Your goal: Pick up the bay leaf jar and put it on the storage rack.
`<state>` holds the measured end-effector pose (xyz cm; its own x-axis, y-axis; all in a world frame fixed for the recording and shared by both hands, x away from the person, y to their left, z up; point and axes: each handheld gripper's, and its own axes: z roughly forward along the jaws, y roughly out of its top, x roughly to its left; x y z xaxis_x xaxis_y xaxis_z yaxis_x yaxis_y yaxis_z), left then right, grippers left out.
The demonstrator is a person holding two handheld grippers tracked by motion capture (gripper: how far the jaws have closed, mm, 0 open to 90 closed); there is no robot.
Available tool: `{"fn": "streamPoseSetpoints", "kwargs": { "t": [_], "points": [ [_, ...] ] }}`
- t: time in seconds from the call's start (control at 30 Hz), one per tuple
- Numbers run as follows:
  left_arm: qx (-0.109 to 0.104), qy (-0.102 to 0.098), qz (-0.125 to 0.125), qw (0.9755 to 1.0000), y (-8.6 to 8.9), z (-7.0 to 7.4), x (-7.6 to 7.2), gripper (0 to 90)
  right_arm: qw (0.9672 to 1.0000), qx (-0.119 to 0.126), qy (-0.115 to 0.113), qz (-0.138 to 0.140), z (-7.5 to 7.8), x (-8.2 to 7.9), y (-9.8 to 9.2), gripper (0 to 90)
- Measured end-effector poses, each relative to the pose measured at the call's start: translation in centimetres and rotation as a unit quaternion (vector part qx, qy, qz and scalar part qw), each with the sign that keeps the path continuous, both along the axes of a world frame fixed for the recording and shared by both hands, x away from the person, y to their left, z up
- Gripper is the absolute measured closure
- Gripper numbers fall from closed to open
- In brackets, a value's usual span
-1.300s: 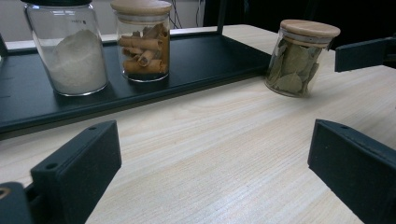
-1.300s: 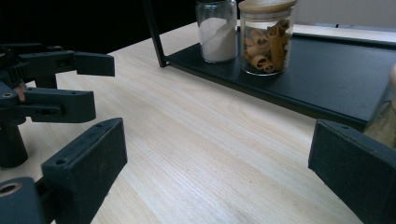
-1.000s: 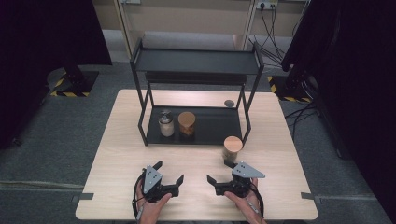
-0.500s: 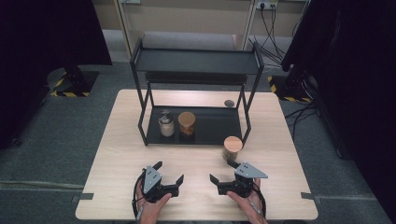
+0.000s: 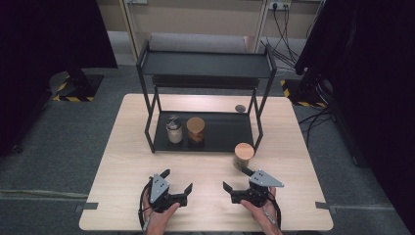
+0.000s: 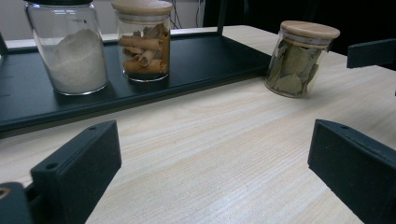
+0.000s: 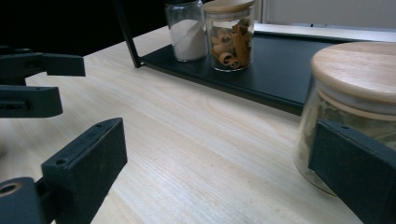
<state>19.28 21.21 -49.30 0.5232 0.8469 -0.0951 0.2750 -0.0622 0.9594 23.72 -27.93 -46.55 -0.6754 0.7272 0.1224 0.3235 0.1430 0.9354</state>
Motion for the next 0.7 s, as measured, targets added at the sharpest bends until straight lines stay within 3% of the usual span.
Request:
{"fn": "streamPoseSetpoints", "kwargs": {
  "t": [0.7],
  "points": [
    [0.001, -0.001, 0.000, 1.0000, -0.02, 0.01, -0.01, 2.3, 0.9993, -0.009, -0.004, -0.035, -0.17, 0.02, -0.67, 4.7]
  ]
}}
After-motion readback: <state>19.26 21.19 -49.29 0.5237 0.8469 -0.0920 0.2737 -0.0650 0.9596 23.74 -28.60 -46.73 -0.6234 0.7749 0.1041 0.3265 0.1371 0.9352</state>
